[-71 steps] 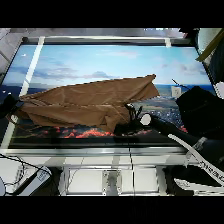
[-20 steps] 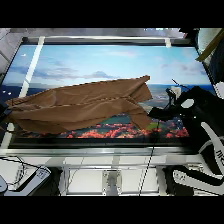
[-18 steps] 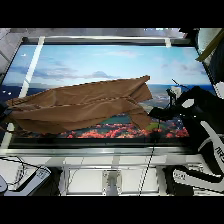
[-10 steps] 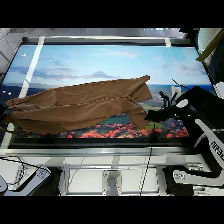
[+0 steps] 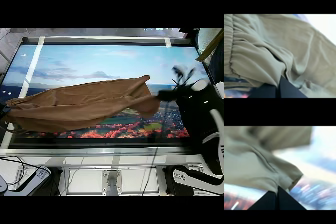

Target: Fold the clothes and pants, and hang the long-sleeved shirts on hangers.

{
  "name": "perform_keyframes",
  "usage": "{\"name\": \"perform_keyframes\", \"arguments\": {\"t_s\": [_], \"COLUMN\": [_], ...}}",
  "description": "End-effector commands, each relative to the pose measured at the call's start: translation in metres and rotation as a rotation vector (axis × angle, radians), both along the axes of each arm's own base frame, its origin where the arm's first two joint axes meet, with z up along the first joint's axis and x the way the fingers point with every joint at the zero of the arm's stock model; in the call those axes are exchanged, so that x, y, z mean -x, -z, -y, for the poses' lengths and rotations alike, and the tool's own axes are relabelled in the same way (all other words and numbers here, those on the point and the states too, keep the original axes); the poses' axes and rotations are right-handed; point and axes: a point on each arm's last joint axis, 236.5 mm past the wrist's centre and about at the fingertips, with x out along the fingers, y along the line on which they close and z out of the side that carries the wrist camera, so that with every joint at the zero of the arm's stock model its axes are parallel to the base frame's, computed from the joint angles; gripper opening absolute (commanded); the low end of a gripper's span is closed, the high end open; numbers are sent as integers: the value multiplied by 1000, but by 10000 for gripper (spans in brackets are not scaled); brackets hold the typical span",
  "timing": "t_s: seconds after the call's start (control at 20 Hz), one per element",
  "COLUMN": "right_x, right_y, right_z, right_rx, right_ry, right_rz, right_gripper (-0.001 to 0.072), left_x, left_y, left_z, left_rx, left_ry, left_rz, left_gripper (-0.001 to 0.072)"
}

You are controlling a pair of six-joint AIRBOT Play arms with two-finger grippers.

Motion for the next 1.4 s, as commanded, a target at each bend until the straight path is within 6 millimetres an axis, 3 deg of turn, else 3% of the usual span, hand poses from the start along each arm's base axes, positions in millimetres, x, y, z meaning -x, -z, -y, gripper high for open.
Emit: {"name": "perform_keyframes", "arguments": {"t_s": [0.0, 0.05, 0.1, 0.2, 0.35, 0.55, 0.65, 0.8, 0.95, 1.05, 1.2, 1.25, 1.35], "right_x": [-26, -27, -24, -4, 42, 69, 87, 134, 175, 181, 163, 154, 131], "right_y": [-110, -121, -118, -81, -21, 11, 33, 83, 125, 138, 135, 132, 116], "right_z": [57, 58, 56, 48, 35, 33, 35, 31, 33, 35, 41, 45, 57], "right_rx": [149, 154, 151, 134, 89, 84, 95, 91, 113, 122, 135, 146, 174], "right_ry": [99, 100, 91, 47, -16, -23, -26, -35, -30, -23, 33, 50, 105], "right_rz": [230, 252, 234, 85, -164, -266, -333, -484, -585, -593, -532, -504, -439], "right_gripper": [15, 16, 15, 15, 16, 16, 15, 15, 16, 16, 16, 15, 15], "left_x": [-8, -8, -6, 5, 33, 49, 75, 112, 126, 129, 122, 111, 91], "left_y": [-12, -11, -10, -1, 19, 30, 44, 73, 102, 116, 118, 113, 91], "left_z": [2, 4, 7, 10, 8, 2, -8, -13, -3, 1, 7, 7, 4], "left_rx": [19, 23, 33, 26, -12, -46, -98, -125, -105, -91, -64, -60, -71], "left_ry": [-6, -1, 8, 38, 79, 92, 104, 120, 153, 160, 157, 145, 124], "left_rz": [47, 43, 35, -26, -170, -253, -375, -534, -578, -589, -560, -515, -430], "left_gripper": [18, 18, 17, 18, 18, 17, 18, 18, 18, 18, 19, 84, 595]}}
